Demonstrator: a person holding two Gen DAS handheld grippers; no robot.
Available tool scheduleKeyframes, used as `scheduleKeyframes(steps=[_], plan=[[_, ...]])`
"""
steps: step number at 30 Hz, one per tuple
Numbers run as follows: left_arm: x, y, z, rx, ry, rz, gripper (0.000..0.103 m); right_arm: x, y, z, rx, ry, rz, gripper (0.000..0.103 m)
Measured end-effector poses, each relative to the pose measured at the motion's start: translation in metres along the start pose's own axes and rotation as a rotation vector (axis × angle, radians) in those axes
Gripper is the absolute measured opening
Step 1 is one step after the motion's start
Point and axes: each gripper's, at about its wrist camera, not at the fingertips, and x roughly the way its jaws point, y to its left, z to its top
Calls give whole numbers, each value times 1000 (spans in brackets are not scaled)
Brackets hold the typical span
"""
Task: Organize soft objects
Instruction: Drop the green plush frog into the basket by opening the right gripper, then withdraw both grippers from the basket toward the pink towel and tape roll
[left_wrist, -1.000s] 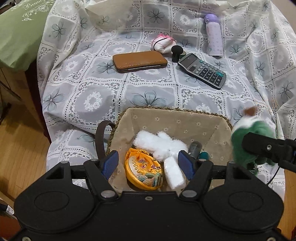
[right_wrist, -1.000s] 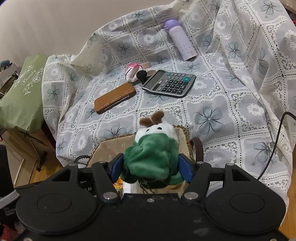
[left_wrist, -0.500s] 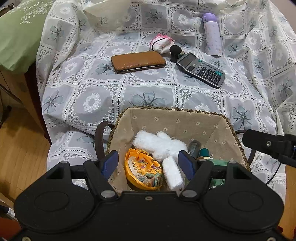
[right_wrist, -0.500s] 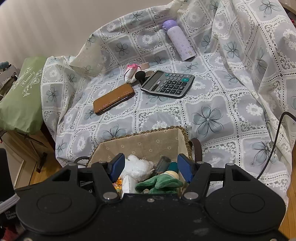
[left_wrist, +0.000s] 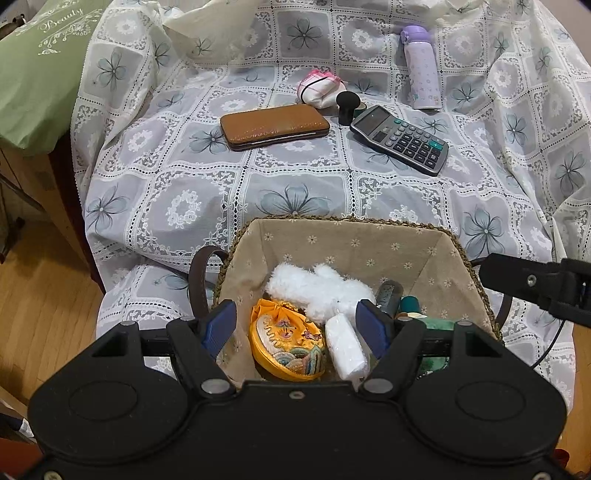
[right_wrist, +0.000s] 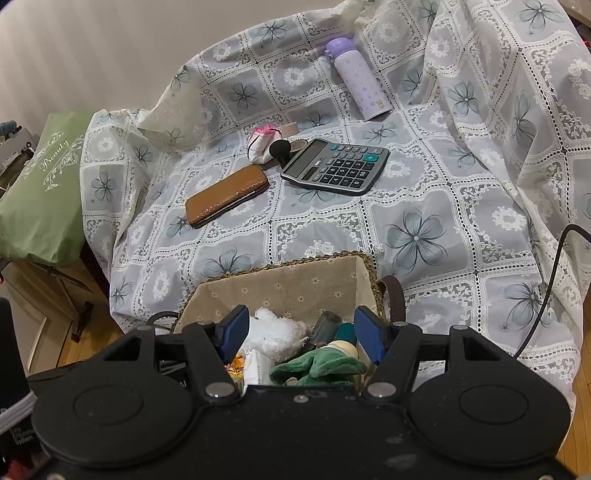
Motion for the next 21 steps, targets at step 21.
scheduleKeyframes(steps=[21], plan=[[24,0,46,84,-57,63,67,38,-4,43,-27,-1,-54,63]])
